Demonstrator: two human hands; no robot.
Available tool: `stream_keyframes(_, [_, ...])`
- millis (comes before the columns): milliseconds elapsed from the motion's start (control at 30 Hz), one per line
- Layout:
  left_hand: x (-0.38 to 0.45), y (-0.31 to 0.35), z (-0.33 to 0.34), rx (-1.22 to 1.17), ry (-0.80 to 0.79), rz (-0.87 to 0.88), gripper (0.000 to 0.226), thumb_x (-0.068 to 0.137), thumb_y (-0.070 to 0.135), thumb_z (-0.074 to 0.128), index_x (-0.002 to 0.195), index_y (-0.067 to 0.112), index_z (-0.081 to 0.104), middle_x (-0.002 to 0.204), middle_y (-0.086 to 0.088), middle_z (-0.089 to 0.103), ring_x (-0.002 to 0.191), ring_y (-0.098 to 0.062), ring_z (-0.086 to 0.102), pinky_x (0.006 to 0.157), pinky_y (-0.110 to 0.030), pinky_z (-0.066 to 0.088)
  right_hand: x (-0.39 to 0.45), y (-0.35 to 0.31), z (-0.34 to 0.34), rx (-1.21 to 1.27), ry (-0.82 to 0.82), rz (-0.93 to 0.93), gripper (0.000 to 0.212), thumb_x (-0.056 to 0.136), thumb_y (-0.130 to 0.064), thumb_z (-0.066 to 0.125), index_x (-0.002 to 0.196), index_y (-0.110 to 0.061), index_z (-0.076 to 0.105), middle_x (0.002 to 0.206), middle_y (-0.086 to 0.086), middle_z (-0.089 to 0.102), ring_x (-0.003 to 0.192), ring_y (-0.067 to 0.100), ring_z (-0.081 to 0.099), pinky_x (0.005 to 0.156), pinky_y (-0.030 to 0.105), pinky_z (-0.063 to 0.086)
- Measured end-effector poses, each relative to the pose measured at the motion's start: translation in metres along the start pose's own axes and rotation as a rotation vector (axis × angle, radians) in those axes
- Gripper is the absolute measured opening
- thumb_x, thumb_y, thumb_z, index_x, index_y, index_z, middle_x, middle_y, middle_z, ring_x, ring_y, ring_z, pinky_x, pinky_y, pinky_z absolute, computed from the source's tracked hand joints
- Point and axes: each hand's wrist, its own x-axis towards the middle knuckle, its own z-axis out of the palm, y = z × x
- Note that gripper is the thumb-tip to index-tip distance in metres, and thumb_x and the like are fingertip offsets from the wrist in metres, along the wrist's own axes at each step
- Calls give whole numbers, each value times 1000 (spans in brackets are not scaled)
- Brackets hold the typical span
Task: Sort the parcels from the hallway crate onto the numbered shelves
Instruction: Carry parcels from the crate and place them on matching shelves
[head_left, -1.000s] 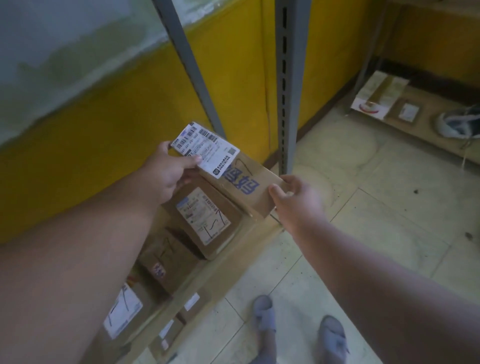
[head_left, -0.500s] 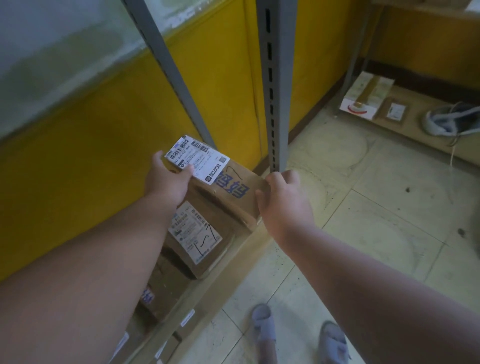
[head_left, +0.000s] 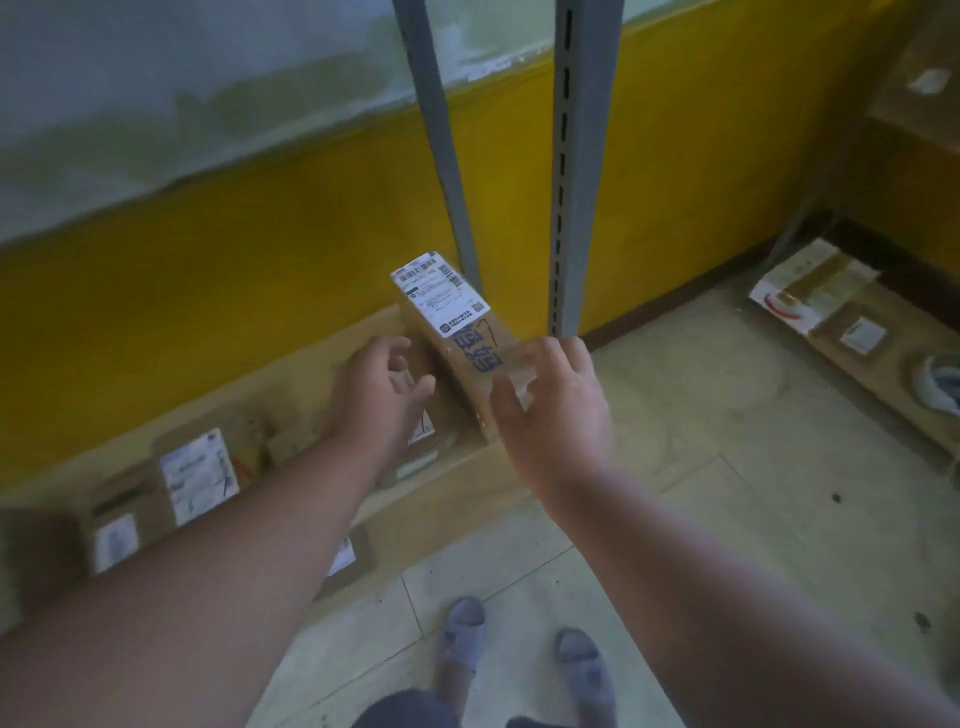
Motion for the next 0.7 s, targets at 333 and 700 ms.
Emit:
stream_keyframes(333, [-131,-13,-39,-33,210,-128,35,85,32,73,116,30,58,93,14,60,76,-13,61,74,-34,53,-51,-40,-21,90,-213,-258,29,89,-32,67,114,-17,62,108,-3,56,95,17,58,69,20,34])
stream_keyframes(700, [-377,-157,-237,66,569,-458,40,85,36,73,122,34,56,104,15,59,81,3,59,78,-27,52,-258,-251,42,256,-569,-771,35,87,-34,68,118,-19,63,111,-2,62,98,16,60,80,30,50])
